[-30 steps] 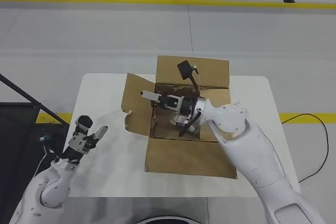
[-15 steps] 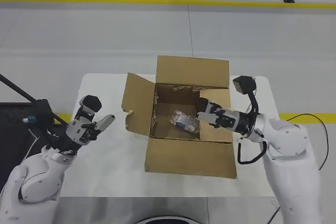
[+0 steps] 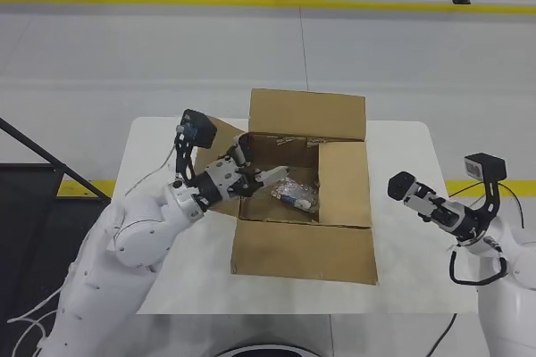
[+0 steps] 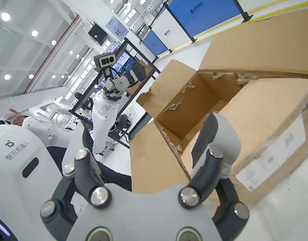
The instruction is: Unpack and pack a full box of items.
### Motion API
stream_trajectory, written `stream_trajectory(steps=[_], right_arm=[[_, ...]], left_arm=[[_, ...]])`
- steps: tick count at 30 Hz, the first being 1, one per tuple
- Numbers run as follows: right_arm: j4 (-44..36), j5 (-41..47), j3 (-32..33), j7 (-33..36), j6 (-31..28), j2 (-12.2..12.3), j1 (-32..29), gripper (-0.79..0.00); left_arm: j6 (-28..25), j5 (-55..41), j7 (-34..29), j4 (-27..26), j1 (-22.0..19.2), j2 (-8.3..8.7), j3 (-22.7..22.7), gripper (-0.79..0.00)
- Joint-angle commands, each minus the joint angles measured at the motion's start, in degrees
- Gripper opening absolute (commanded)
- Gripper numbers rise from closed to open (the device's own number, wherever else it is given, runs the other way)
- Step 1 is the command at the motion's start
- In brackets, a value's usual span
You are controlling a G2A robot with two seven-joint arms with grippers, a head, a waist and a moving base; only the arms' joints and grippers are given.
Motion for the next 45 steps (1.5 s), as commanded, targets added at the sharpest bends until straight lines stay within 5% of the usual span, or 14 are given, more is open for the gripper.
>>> stream_trajectory(steps=[1, 14, 19, 31, 45], right_arm=[[1.67, 0.24, 1.26, 1.07, -0.08, 0.44, 0.26, 0.000], [1.94, 0.24, 1.41, 1.23, -0.06, 0.51, 0.34, 0.000], [1.94, 0.24, 1.41, 1.23, -0.06, 0.51, 0.34, 0.000], [1.94, 0.24, 1.41, 1.23, -0.06, 0.51, 0.34, 0.000], [1.94, 0.24, 1.41, 1.23, -0.06, 0.51, 0.34, 0.000]], left_arm=[[2.90, 0.36, -1.43, 3.05, -4.44, -0.70, 4.33, 0.000], [2.84, 0.16, -1.50, 3.19, -4.15, -0.71, 4.52, 0.000], [3.93, -2.87, -2.96, 5.08, -4.03, -1.38, 8.24, 0.000], [13.30, -18.31, -10.56, 21.33, -16.17, -6.03, 20.98, 0.000], [11.32, -26.19, -9.09, 33.46, -20.54, -9.60, 25.67, 0.000]])
